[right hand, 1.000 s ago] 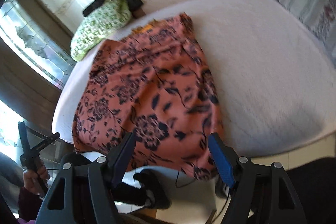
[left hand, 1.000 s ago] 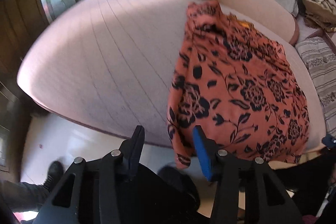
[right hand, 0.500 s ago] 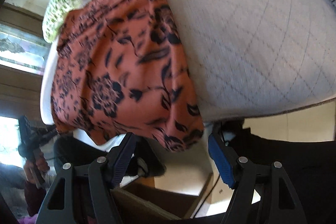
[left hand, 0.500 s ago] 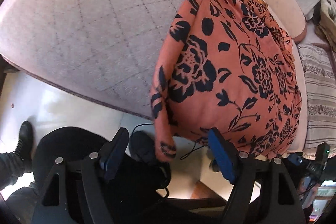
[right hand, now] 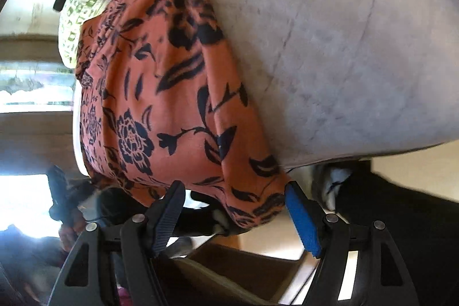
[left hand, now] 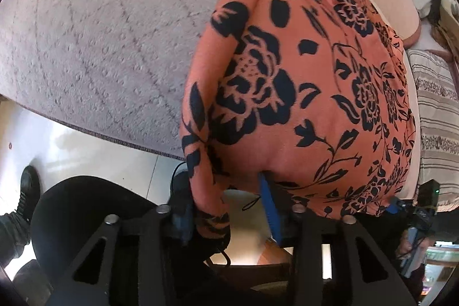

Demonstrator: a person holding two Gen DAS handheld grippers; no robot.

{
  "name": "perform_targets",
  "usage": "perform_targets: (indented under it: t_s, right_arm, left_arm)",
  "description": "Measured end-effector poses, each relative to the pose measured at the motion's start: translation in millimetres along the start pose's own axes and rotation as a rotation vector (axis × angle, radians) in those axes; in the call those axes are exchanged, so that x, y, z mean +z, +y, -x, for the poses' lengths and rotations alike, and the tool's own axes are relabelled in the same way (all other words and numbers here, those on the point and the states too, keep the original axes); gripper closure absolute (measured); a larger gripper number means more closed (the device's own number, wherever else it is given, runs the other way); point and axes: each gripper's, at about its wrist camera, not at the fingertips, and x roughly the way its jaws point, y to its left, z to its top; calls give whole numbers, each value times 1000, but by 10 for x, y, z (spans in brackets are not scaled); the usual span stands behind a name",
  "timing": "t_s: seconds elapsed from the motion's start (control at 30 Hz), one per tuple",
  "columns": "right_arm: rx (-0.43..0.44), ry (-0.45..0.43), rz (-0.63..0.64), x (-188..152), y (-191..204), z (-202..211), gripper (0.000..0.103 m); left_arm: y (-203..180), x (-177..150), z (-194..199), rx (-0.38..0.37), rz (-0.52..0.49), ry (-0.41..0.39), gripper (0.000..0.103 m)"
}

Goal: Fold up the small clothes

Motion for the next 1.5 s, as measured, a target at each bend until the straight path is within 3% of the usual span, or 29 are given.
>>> perform_targets:
  t_s: [0.07,0.1,0.13,0.2,0.27,0.43,0.6,0.8,0.93,1.07,1.2,1.37,1.5]
  right_arm:
    - [-33,-13,12,-1,6,-63,43]
    - [-22,2,21,-9,16,-93,64]
    - [-11,10,31,-26,43,-103,81]
    - [-64,-31,94,-79,169,-26,96]
    - [-81,-56,154,-137,316,64,97]
    - [13,-120,215,-187,650,451,98]
    - [124,-195,242,-99,966,882,98]
    - [202,-320,257,506,1402,1444,98]
    - [195,-419,256,1209,1625,1650,98]
    - [190,-474,195,2037,1741,1679,98]
    - [177,-501,85,2875,1612,1427,98]
    - [192,-454,-74,3662,1160,761,98]
    - [231,-385,-154,3902,833,291,97]
  left_arm:
    - [45,2,-2,-20,-4,-3,59]
    - [56,3,-4,-28,-11,-6,63]
    - [63,7,-7,-44,-24,-11,75]
    - [53,-18,21,-27,-56,-18,87]
    - [111,-33,57,-30,-49,-18,95]
    - [252,-100,322,-133,-33,-38,96]
    - [177,-24,901,-229,-95,-95,96]
    - [-13,696,1580,-319,-130,-186,96]
    - [-242,1524,1742,-293,-135,-242,96]
    - [-443,2396,1548,-262,-101,-264,96]
    - [-554,3231,960,-230,-18,-242,96]
    - [-376,3747,55,-225,112,-147,96]
    - [-274,3801,-129,-286,126,-204,93]
